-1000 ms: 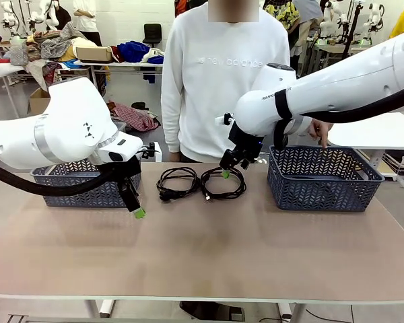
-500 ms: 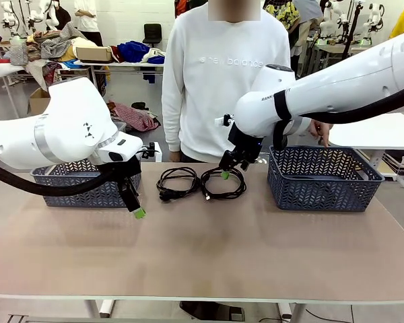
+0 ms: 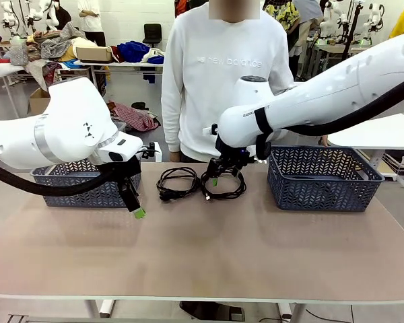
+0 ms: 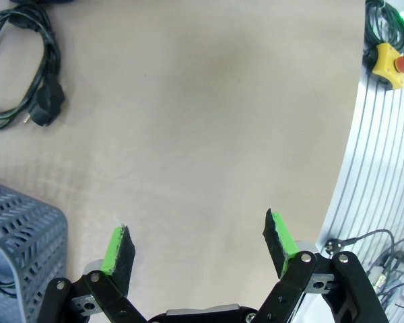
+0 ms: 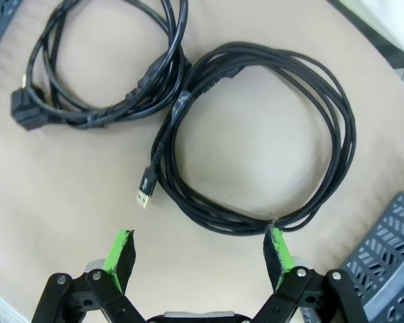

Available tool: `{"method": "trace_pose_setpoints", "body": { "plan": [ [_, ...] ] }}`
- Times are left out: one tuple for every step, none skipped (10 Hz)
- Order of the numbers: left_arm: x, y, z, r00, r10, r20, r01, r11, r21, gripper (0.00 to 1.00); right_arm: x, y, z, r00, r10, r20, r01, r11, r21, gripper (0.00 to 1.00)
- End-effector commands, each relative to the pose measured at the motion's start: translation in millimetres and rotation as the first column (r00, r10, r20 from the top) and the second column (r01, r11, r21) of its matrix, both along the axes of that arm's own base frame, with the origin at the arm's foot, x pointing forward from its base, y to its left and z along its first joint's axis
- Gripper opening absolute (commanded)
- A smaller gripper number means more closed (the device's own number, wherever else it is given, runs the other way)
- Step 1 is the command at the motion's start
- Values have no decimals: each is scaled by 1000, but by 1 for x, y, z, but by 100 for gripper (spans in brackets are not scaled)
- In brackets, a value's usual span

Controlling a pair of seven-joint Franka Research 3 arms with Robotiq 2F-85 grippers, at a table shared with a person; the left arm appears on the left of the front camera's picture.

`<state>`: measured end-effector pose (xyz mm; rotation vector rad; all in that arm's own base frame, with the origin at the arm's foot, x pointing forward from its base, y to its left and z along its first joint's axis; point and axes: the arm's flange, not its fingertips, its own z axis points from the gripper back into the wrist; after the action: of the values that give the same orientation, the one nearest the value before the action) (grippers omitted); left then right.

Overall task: Organize the cables according to human instructions.
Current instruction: Pick up a bundle of cables and place it in the basket indicated by the human.

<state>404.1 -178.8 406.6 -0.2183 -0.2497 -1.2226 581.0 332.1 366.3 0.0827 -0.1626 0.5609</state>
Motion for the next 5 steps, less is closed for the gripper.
{"method": "trace_pose_setpoints", "body": {
  "plan": [
    [0,1,0,1000,7,-2,-7,1000,-3,100,15,31,2,998,-59,17,60,995,-79,100],
    [0,1,0,1000,7,-2,-7,1000,-3,100,18,41,-2,997,-79,17,81,992,-101,100],
    [0,1,0,1000,7,-2,-7,1000,-3,100,20,47,-5,996,-91,22,93,988,-121,100],
    [0,1,0,1000,7,-2,-7,1000,-3,100,23,51,-7,992,-122,25,124,984,-131,100],
    [0,1,0,1000,7,-2,-7,1000,-3,100,26,52,-10,991,-136,13,136,983,-120,100]
  ]
}}
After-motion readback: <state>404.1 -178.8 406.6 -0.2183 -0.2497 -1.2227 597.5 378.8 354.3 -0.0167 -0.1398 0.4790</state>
